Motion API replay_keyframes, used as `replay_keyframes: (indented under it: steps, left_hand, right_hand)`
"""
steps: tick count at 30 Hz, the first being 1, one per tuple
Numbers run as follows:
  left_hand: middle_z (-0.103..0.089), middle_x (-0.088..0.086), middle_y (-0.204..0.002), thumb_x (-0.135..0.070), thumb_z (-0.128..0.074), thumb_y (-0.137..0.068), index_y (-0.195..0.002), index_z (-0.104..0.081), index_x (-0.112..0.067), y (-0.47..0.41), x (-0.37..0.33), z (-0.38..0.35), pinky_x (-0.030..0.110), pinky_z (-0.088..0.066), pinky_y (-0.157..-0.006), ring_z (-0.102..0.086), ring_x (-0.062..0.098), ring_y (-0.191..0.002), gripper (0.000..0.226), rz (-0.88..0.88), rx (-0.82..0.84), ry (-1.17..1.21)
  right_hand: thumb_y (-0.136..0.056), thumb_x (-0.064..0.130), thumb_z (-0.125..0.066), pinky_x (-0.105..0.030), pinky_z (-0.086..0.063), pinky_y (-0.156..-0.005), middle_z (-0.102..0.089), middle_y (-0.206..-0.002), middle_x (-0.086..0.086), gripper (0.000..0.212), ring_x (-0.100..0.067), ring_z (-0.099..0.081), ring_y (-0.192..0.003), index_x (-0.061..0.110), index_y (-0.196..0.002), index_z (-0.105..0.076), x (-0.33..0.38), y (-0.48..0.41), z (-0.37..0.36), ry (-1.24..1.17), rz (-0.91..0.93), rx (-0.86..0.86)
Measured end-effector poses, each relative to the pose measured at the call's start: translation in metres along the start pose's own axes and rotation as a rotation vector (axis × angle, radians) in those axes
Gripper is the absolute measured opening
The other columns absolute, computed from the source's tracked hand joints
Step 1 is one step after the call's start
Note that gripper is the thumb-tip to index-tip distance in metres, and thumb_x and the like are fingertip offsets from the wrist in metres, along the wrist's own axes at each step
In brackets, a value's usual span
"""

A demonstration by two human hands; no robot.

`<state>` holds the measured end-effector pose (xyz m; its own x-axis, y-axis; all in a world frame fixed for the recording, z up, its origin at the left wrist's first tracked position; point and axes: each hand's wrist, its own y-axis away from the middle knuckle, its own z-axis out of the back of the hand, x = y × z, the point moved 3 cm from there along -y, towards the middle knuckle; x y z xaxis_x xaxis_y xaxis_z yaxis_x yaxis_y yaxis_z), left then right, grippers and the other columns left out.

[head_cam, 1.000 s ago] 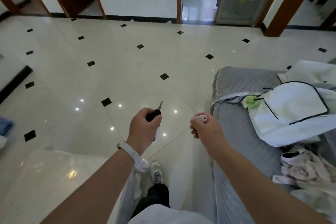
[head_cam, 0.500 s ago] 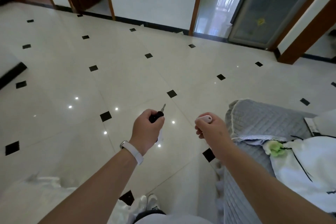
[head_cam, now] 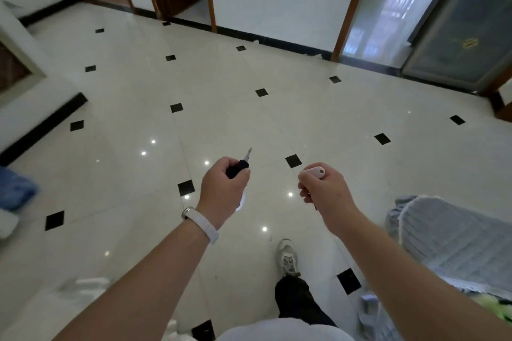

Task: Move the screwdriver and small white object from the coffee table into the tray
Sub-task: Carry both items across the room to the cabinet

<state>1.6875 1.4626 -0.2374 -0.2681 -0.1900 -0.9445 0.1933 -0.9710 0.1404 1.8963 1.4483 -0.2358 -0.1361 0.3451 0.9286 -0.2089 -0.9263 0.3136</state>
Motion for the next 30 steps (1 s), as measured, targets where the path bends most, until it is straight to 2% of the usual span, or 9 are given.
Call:
replay_keyframes:
  steps: [4,8,10,14,16,20,25,28,30]
  left_hand:
    - [-0.061,-0.001,-0.071,-0.017,-0.064,-0.083,-0.082,-0.063,-0.013,-0.053,-0.017,-0.007,0.024,-0.044,-0.056,-0.054,0.013,-0.061,0.005,0.015,-0.119,-0.038]
    - [-0.064,0.007,-0.073,-0.017,-0.064,-0.083,-0.083,-0.064,-0.011,-0.099,-0.041,-0.011,0.019,-0.045,-0.049,-0.054,0.013,-0.057,0.007,0.047,-0.21,-0.053]
    - [-0.065,0.005,-0.075,-0.017,-0.064,-0.084,-0.086,-0.064,-0.011,-0.122,-0.053,-0.009,0.015,-0.045,-0.047,-0.054,0.01,-0.057,0.006,0.052,-0.301,-0.041]
    - [-0.064,0.002,-0.073,-0.018,-0.064,-0.085,-0.088,-0.064,-0.013,-0.152,-0.068,0.007,0.019,-0.046,-0.044,-0.053,0.007,-0.052,0.006,0.079,-0.449,0.031]
    - [-0.064,0.001,-0.074,-0.018,-0.064,-0.085,-0.087,-0.064,-0.014,-0.157,-0.068,0.018,0.02,-0.048,-0.049,-0.055,0.005,-0.054,0.005,0.091,-0.477,0.018]
    - [-0.063,-0.006,-0.071,-0.02,-0.065,-0.084,-0.087,-0.064,-0.016,-0.171,-0.061,0.06,0.018,-0.048,-0.056,-0.056,0.006,-0.061,0.005,0.128,-0.607,0.017]
    - [-0.062,-0.007,-0.065,-0.023,-0.065,-0.083,-0.084,-0.064,-0.02,-0.186,-0.032,0.139,0.026,-0.046,-0.057,-0.056,0.01,-0.059,0.003,0.192,-0.808,0.084]
    - [-0.062,-0.004,-0.068,-0.024,-0.065,-0.083,-0.087,-0.064,-0.02,-0.205,-0.011,0.182,0.027,-0.045,-0.055,-0.056,0.013,-0.061,0.006,0.217,-0.853,0.135]
    - [-0.063,-0.002,-0.068,-0.025,-0.066,-0.082,-0.085,-0.064,-0.022,-0.223,0.001,0.207,0.032,-0.048,-0.055,-0.057,0.017,-0.06,0.005,0.219,-0.848,0.176]
  right_hand:
    - [-0.081,0.006,-0.051,-0.028,-0.046,-0.056,-0.063,-0.069,-0.004,0.011,-0.015,-0.057,-0.058,0.007,-0.081,-0.063,0.025,-0.072,-0.013,-0.014,0.023,0.1]
    - [-0.082,0.008,-0.05,-0.017,-0.041,-0.044,-0.063,-0.07,-0.005,0.013,-0.011,-0.055,-0.053,0.008,-0.079,-0.063,0.06,-0.131,-0.025,0.017,0.027,0.208]
    - [-0.083,0.008,-0.048,-0.013,-0.038,-0.04,-0.063,-0.07,-0.005,0.015,-0.011,-0.054,-0.053,0.004,-0.082,-0.063,0.079,-0.156,-0.034,0.037,0.049,0.272]
    - [-0.084,0.008,-0.047,-0.013,-0.038,-0.041,-0.062,-0.069,-0.003,0.017,-0.012,-0.055,-0.055,0.003,-0.082,-0.063,0.113,-0.185,-0.062,0.044,0.1,0.421]
    - [-0.084,0.009,-0.047,-0.014,-0.039,-0.042,-0.062,-0.068,-0.001,0.017,-0.012,-0.055,-0.056,0.005,-0.081,-0.063,0.126,-0.191,-0.08,0.049,0.119,0.473]
    - [-0.083,0.012,-0.05,-0.014,-0.04,-0.044,-0.062,-0.069,-0.002,0.013,-0.012,-0.055,-0.055,0.009,-0.079,-0.062,0.151,-0.206,-0.131,0.114,0.146,0.562]
    - [-0.082,0.008,-0.052,-0.011,-0.035,-0.038,-0.061,-0.068,-0.002,0.01,-0.008,-0.054,-0.048,0.011,-0.078,-0.06,0.167,-0.214,-0.207,0.193,0.126,0.672]
    - [-0.082,0.008,-0.052,-0.012,-0.035,-0.038,-0.061,-0.067,-0.002,0.009,-0.005,-0.055,-0.046,0.011,-0.078,-0.061,0.173,-0.221,-0.256,0.246,0.139,0.709]
    - [-0.081,0.008,-0.054,-0.012,-0.036,-0.038,-0.061,-0.067,-0.002,0.008,-0.007,-0.055,-0.047,0.011,-0.079,-0.061,0.181,-0.228,-0.291,0.264,0.142,0.706]
